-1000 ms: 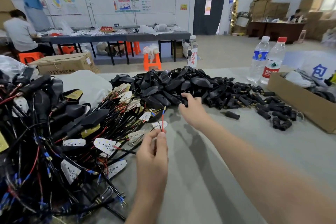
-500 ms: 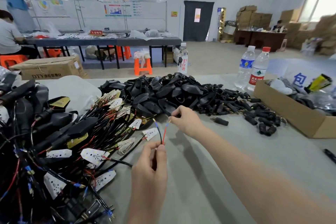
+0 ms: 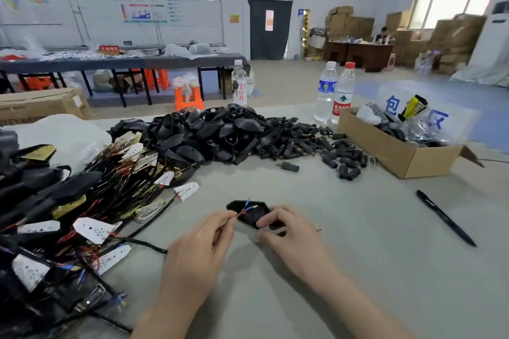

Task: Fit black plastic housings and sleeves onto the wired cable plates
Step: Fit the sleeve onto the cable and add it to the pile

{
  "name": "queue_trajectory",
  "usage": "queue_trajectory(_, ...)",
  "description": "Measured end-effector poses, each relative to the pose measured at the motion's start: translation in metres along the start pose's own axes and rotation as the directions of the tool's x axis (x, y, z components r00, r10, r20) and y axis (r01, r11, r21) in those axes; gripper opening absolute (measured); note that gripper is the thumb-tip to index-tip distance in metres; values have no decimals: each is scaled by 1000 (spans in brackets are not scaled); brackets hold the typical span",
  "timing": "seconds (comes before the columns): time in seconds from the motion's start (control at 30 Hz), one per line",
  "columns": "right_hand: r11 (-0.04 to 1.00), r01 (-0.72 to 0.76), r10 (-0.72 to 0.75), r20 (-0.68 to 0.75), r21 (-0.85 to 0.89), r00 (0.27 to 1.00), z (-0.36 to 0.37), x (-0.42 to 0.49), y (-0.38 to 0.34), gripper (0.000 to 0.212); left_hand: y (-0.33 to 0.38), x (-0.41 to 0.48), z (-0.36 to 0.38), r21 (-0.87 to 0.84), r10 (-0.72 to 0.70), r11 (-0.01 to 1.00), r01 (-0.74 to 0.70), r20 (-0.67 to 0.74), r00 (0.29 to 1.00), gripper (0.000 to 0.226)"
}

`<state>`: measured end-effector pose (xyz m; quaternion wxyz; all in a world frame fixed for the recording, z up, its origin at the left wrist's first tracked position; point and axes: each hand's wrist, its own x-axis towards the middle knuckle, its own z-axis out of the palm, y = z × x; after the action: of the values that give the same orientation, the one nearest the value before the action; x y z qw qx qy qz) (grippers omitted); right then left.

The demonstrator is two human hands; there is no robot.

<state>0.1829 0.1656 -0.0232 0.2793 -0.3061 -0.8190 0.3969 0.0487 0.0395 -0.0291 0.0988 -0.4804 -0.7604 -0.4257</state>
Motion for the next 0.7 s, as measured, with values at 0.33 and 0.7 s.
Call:
queue_trajectory(0.33,981,-57,47,58,187,997,-5,10,13,30,-8,4,9,77,71,994,-72,20,997,24)
queue_trajectory(0.7,913,-126,113,57,387,992,2,11,11,30,-11,1,13,40,136,990,-137,31,990,27)
